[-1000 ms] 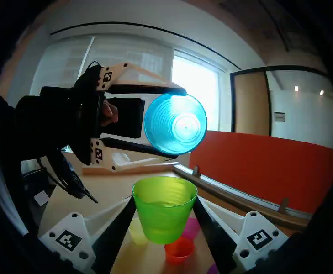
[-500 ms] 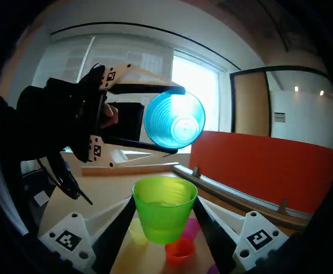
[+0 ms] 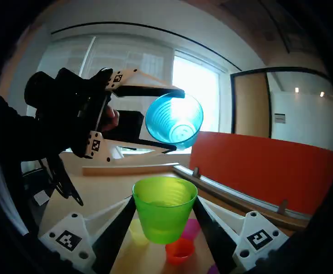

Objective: Pour water

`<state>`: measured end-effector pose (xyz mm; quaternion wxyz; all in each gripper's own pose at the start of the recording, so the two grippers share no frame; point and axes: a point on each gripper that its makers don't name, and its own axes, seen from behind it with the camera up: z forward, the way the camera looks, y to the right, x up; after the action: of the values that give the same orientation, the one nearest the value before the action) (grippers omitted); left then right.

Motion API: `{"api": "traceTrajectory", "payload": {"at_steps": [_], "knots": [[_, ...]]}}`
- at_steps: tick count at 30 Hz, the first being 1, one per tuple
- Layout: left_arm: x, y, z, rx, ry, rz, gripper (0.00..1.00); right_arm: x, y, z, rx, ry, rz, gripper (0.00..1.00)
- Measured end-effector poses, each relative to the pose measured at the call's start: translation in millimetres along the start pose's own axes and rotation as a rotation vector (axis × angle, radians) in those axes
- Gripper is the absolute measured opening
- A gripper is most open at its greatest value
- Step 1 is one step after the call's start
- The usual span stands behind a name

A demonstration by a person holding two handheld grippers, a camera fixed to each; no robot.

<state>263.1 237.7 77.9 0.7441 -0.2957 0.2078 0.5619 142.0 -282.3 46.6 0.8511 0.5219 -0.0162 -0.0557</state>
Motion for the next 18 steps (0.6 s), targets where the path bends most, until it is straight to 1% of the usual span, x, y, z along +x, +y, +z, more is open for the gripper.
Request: {"api": "traceTrajectory", "payload": {"at_steps": [2, 4, 12, 18], "knots": [[-1.5, -1.5, -0.1, 0.004, -0.004, -0.02, 0.89, 0.3, 0.3, -0.2, -0.002, 0.001, -0.001, 0.9], [-2.6, -1.8, 0.4, 0.004, -0.005, -0.053, 0.89, 0.9, 0.5, -0.3, -0.002, 0.002, -0.001, 0.9], [-10.6, -4.5, -0.6, 0.008, -0.008, -0.238, 0.89, 1.5, 0.3, -0.5, -0.002, 0.004, -0.004, 0.9], [-18.4, -3.1, -5.1, 0.011, -0.017, -0.379, 0.89, 1.3, 1.2, -1.7, -0.006, 0.007, -0.004, 0.9]]}}
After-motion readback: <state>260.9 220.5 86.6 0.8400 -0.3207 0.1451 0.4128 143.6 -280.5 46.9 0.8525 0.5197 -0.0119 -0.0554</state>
